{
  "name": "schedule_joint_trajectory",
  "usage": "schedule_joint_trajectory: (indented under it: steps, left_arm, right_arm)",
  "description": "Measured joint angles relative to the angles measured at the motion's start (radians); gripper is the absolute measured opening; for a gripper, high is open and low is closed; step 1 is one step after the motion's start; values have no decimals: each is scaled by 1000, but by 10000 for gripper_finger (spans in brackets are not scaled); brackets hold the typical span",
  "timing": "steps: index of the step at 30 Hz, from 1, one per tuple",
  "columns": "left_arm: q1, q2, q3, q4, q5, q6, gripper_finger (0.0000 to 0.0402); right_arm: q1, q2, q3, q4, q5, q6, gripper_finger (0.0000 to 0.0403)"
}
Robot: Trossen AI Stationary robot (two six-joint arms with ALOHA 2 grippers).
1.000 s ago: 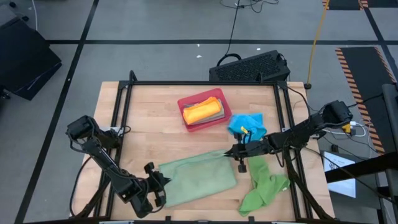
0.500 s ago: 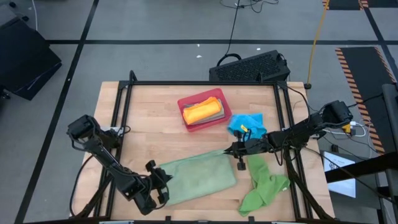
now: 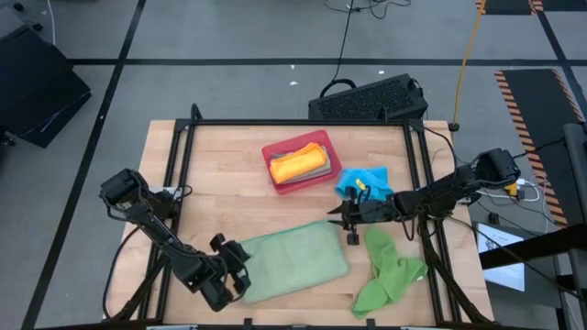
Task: Fold microfiber towels
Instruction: Fold the light green microfiber cloth
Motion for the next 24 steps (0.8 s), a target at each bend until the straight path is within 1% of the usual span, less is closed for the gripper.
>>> schedule_joint_trajectory:
  steps: [4,9,13,20,24]
  left_arm:
    - [3,0,0,-55,-8,-39,9]
    - [12,0,0,-119,-1,-108,41]
    - [13,0,0,-161,1,-153,47]
    - [13,0,0,-218,2,-216,40]
    - [13,0,0,-333,21,-358,42]
  right_arm:
    - [-16,0,0,0,-2,0,139]
    - [-16,0,0,0,-3,0,156]
    - [-10,0,-6,-5,-13,0,156]
    - [0,0,-77,0,-16,22,146]
    - [0,0,-107,23,-37,42,141]
